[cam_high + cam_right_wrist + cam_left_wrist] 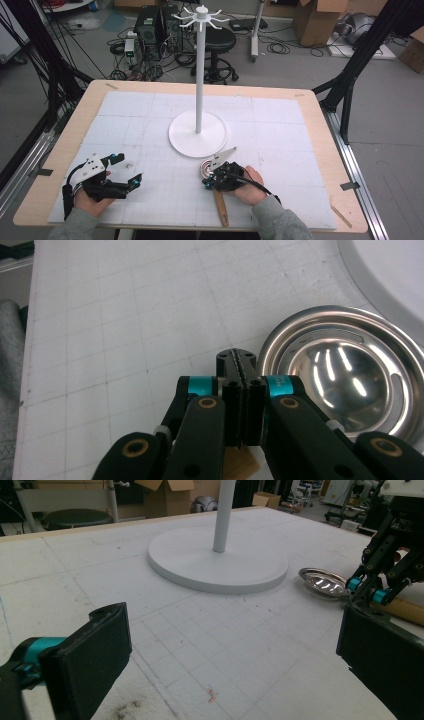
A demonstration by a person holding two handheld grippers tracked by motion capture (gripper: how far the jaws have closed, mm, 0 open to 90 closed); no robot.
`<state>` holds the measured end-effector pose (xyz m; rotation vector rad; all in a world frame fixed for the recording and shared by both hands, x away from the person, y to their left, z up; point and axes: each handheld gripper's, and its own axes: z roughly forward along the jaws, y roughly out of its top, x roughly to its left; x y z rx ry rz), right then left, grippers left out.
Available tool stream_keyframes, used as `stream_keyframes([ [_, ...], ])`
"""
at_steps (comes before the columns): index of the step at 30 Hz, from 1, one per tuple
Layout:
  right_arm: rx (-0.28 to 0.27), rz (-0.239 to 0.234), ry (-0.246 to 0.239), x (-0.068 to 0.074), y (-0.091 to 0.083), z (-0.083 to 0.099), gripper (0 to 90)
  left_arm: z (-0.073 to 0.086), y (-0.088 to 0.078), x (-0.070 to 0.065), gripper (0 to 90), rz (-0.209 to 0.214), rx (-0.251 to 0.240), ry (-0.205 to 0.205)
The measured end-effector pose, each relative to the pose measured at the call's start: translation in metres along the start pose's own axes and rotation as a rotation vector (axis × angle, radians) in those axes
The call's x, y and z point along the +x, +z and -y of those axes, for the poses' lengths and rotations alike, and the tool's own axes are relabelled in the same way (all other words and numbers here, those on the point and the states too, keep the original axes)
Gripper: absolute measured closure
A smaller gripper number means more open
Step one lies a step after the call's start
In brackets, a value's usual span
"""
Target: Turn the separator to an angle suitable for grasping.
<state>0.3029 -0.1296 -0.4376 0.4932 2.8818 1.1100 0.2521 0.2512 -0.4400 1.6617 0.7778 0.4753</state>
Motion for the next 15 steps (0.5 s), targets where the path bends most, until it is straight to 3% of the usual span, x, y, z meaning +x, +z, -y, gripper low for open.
stream_keyframes([
  [12, 0.001, 0.012, -0.007, -0.0027, -0.0061, 0.0040, 90.0, 0.0003, 0.0004, 0.0004, 1.8, -0.007, 0.003, 0.001],
  [15, -0.007, -0.005, 0.006, -0.0054, -0.0074, 0.0059, 90.0, 0.0001, -0.0006, 0.0014, 1.8, -0.010, 0.001, 0.001],
])
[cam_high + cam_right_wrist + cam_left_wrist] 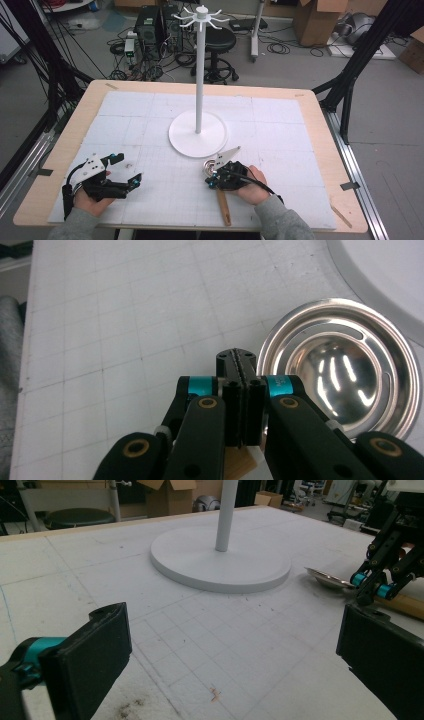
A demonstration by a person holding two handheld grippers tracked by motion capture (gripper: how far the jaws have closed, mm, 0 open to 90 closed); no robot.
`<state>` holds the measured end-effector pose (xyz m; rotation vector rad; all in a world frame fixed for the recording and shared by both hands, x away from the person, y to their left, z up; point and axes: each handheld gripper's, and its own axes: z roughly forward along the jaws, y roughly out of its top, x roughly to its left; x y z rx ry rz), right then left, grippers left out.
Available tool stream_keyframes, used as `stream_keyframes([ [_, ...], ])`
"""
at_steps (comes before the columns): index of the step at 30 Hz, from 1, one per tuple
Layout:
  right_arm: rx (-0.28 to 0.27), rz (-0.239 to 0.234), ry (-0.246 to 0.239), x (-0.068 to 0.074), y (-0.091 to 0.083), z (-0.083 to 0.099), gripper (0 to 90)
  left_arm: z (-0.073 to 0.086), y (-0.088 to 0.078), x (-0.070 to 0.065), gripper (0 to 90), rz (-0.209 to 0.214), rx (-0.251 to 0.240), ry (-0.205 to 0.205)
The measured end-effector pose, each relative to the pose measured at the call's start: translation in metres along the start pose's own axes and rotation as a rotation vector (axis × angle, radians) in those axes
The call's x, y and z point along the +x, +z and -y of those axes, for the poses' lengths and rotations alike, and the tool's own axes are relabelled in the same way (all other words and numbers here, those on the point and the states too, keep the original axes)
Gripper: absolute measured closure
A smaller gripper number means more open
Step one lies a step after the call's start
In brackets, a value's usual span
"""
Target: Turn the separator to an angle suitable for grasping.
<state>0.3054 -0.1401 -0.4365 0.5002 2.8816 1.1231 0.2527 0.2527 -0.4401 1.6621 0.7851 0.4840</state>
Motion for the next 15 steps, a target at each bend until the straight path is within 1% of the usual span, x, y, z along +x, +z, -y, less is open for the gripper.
stream_keyframes([
  [4, -0.005, 0.011, 0.011, -0.003, -0.004, 0.004, 90.0, 0.000, 0.000, 0.000, 1.8, 0.001, 0.000, -0.001],
  [5, -0.002, 0.018, 0.023, -0.004, -0.006, 0.006, 90.0, 0.000, 0.001, 0.000, 1.8, 0.005, 0.003, 0.000],
  [7, -0.005, 0.026, 0.019, -0.005, -0.007, 0.007, 90.0, 0.000, 0.001, -0.001, 1.8, 0.006, 0.003, -0.002],
  [8, -0.006, 0.031, 0.030, -0.006, -0.009, 0.009, 90.0, 0.000, 0.002, -0.001, 1.8, 0.007, 0.002, -0.001],
  [10, -0.005, 0.035, 0.031, -0.007, -0.010, 0.010, 90.0, 0.000, 0.002, -0.001, 1.8, 0.006, 0.001, -0.002],
  [11, -0.014, 0.030, 0.037, -0.010, -0.011, 0.012, 90.0, 0.000, 0.003, -0.001, 1.8, 0.006, 0.002, -0.002],
  [12, -0.018, 0.026, 0.053, -0.010, -0.012, 0.013, 90.0, 0.000, 0.003, 0.000, 1.8, 0.008, 0.002, -0.001],
  [13, -0.018, 0.026, 0.053, -0.010, -0.012, 0.013, 90.0, 0.000, 0.004, 0.000, 1.8, 0.008, 0.004, -0.001],
  [14, -0.022, 0.028, 0.054, -0.012, -0.014, 0.015, 90.0, 0.000, 0.004, -0.001, 1.8, 0.010, 0.007, -0.001],
  [15, -0.025, 0.036, 0.068, -0.013, -0.016, 0.017, 90.0, 0.000, 0.005, -0.001, 1.8, 0.013, 0.007, -0.001],
])
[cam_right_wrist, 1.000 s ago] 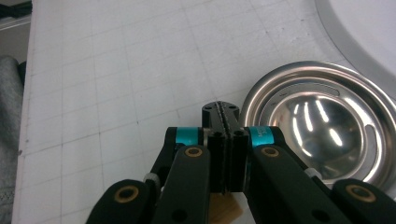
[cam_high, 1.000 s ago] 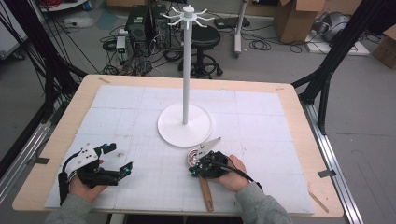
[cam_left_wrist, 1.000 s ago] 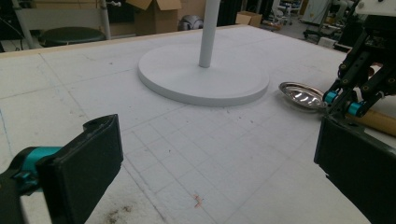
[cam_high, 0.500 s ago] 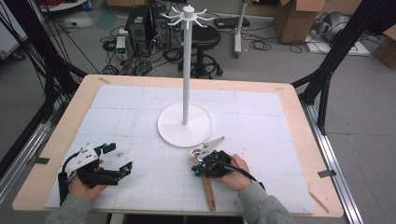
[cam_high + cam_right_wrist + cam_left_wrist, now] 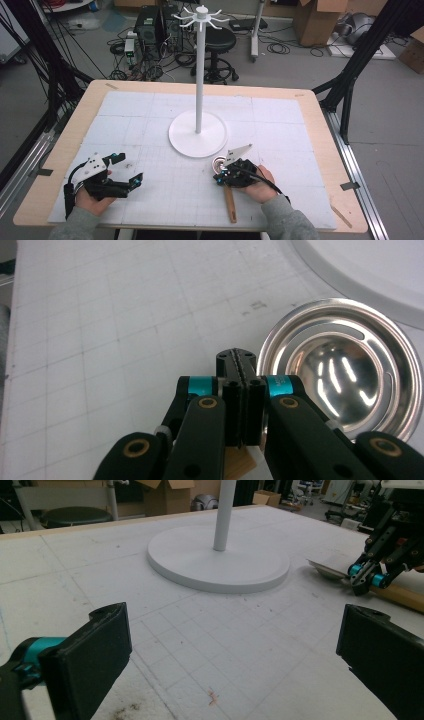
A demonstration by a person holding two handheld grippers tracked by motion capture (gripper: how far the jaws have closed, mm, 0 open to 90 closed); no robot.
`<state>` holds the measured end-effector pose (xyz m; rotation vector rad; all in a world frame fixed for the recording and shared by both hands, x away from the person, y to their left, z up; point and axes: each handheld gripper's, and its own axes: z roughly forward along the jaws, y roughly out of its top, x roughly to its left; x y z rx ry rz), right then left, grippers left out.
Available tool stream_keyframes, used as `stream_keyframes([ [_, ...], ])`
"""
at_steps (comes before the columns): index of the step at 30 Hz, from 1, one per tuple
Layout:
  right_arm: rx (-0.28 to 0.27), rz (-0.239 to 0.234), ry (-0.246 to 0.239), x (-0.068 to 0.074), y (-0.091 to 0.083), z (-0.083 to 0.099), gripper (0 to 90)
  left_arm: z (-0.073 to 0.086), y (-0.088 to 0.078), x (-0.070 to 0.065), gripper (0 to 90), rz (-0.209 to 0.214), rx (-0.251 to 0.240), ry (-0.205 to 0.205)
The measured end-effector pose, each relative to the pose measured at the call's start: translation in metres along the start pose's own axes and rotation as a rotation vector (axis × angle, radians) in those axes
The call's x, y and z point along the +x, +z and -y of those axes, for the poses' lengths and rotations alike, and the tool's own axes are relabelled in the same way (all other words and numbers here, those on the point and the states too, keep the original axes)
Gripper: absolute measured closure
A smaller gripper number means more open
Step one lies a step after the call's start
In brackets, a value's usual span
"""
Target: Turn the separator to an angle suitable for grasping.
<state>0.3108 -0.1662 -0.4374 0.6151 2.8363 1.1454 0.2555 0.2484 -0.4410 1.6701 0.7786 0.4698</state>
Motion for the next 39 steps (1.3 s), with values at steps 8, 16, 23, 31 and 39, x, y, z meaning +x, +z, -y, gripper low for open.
stream_keyframes([
  [8, -0.007, 0.032, 0.022, -0.008, -0.010, 0.010, 90.0, -0.001, 0.002, -0.001, 1.8, 0.005, 0.001, 0.002],
  [16, -0.007, 0.052, 0.041, -0.013, -0.017, 0.016, 90.0, -0.001, 0.003, -0.001, 1.8, 0.008, 0.000, 0.001],
  [23, -0.019, 0.074, 0.061, -0.017, -0.024, 0.024, 90.0, -0.002, 0.005, -0.001, 1.8, 0.010, -0.005, 0.005],
  [31, -0.036, 0.110, 0.111, -0.024, -0.040, 0.042, 90.0, -0.003, 0.007, -0.001, 1.8, 0.014, -0.006, 0.008],
  [39, -0.027, 0.139, 0.130, -0.026, -0.052, 0.053, 90.0, -0.004, 0.011, -0.001, 1.8, 0.016, -0.009, 0.010],
])
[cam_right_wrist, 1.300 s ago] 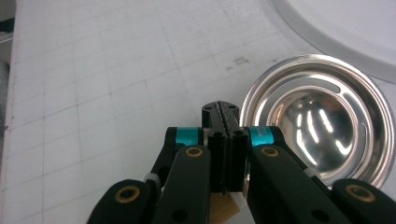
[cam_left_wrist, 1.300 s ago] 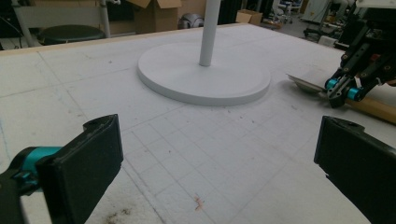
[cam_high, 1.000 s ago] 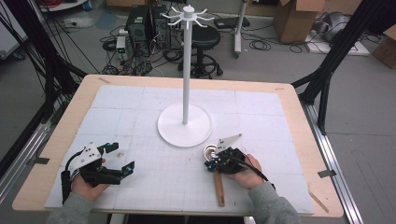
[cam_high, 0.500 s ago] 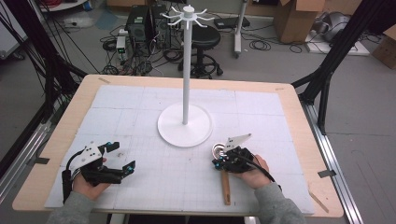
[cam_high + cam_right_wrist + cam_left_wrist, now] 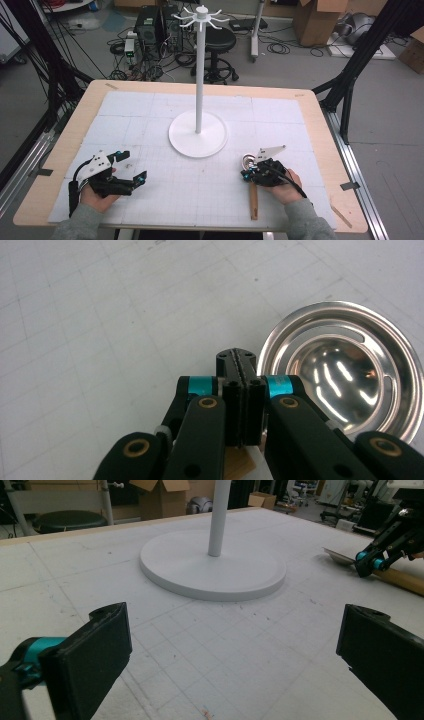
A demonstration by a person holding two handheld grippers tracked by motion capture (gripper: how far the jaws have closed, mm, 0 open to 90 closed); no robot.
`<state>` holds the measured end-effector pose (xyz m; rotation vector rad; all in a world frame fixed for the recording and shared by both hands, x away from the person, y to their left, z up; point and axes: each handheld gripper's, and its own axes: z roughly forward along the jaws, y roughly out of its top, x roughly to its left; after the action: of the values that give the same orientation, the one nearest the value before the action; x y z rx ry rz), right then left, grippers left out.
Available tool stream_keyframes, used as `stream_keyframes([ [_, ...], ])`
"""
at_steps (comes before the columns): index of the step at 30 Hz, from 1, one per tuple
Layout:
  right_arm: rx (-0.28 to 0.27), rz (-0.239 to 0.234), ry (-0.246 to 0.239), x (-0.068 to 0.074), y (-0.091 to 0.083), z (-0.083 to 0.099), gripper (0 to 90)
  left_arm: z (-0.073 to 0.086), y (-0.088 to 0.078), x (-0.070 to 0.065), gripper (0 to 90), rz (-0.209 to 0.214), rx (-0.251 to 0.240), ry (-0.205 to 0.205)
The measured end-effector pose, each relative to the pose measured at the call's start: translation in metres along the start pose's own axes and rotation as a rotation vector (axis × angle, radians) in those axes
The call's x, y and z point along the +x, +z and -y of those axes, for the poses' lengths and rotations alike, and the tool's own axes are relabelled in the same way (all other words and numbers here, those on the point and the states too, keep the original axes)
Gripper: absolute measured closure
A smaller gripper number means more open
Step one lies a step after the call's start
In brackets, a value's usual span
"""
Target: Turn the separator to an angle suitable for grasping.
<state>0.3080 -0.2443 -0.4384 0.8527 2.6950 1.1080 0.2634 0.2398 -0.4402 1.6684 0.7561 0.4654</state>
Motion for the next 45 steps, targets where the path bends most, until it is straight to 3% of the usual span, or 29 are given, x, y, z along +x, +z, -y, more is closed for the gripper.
stream_keyframes([
  [8, -0.002, 0.015, 0.019, -0.007, -0.010, 0.011, 90.0, 0.000, 0.002, 0.000, 1.8, 0.002, -0.001, 0.000],
  [12, 0.004, 0.052, 0.013, -0.010, -0.018, 0.017, 90.0, -0.001, 0.004, -0.001, 1.8, 0.006, -0.003, 0.003],
  [20, -0.021, 0.045, 0.016, -0.011, -0.018, 0.020, 90.0, -0.001, 0.006, 0.000, 1.8, 0.008, -0.001, 0.001],
  [24, -0.050, 0.008, -0.010, -0.002, -0.024, 0.020, 90.0, -0.001, 0.007, 0.000, 1.8, 0.008, -0.004, -0.002],
  [31, -0.074, 0.017, -0.025, 0.008, -0.035, 0.026, 90.0, -0.003, 0.011, 0.000, 1.8, 0.005, -0.010, -0.011],
  [37, -0.109, 0.042, -0.014, 0.012, -0.051, 0.039, 90.0, -0.004, 0.012, 0.000, 1.8, 0.006, -0.030, -0.014],
  [45, -0.122, 0.029, 0.024, 0.015, -0.069, 0.063, 90.0, -0.004, 0.014, 0.000, 1.8, 0.004, -0.039, -0.016],
])
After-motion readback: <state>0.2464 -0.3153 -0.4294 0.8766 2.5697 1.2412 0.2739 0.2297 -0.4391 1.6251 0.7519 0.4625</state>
